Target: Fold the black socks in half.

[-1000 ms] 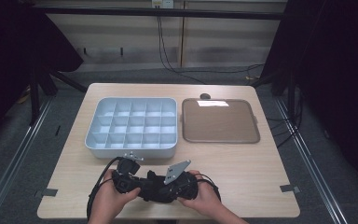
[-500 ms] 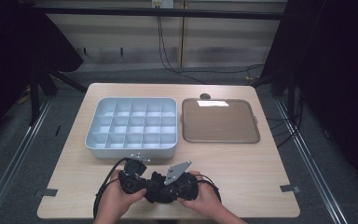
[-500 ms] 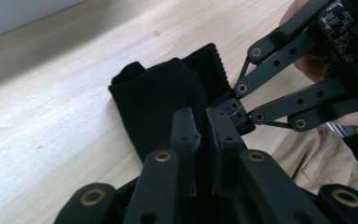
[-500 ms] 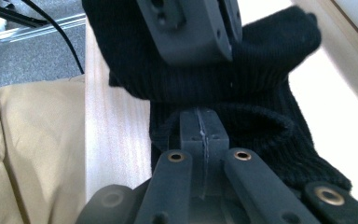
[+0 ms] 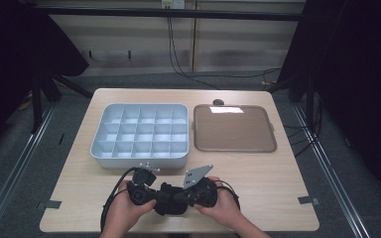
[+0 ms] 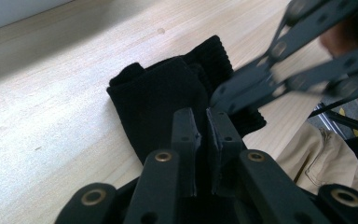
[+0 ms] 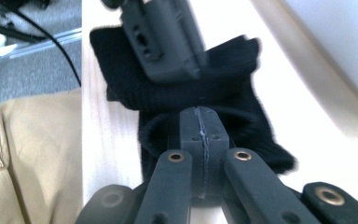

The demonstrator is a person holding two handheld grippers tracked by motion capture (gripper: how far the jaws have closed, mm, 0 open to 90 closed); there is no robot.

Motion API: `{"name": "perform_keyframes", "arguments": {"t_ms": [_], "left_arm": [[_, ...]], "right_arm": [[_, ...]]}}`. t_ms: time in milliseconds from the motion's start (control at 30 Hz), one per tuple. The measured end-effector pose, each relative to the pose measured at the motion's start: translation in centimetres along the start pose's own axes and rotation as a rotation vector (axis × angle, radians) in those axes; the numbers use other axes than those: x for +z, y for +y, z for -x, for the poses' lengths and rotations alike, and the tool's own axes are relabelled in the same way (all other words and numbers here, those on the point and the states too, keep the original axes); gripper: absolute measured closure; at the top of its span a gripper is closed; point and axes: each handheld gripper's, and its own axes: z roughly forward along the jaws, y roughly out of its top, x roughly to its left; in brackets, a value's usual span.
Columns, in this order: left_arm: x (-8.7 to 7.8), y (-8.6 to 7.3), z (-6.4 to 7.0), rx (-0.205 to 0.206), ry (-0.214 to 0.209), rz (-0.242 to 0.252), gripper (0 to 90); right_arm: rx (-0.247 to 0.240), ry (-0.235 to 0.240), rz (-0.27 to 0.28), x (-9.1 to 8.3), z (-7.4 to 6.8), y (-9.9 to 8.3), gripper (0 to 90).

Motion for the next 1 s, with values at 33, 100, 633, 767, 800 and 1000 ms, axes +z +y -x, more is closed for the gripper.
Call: {"name": "perform_keyframes", "arguments": {"t_ms": [33, 100, 633, 767, 800, 1000], "left_arm": [[0.0, 0.0, 0.0, 0.001, 0.0, -0.001, 82.4], [0.0, 0.0, -0.1, 0.005, 0.003, -0.002, 82.4], [0.0, 0.4, -0.1, 0.007, 0.003, -0.009, 82.4], [-0.3, 0.5, -0.1, -0.005, 0.007, 0.009, 82.4], [-0.4, 0.5, -0.1, 0.009, 0.007, -0.001, 82.4], [-0.5, 0.8, 0.4, 0.017, -0.003, 0.015, 81.8]], "right_arm": [[0.007, -0.002, 0.011, -0.4, 0.2, 0.0, 90.0], [0.021, -0.013, 0.025, -1.2, 0.6, -0.2, 90.0], [0.008, -0.017, -0.037, -2.6, 0.9, -2.3, 90.0], [0.017, -0.014, -0.065, -2.0, 0.8, -2.6, 89.9], [0.019, -0.018, -0.072, -1.9, 0.8, -2.6, 89.9], [0.015, -0.019, -0.079, -1.0, 0.7, -2.6, 89.9]]}}
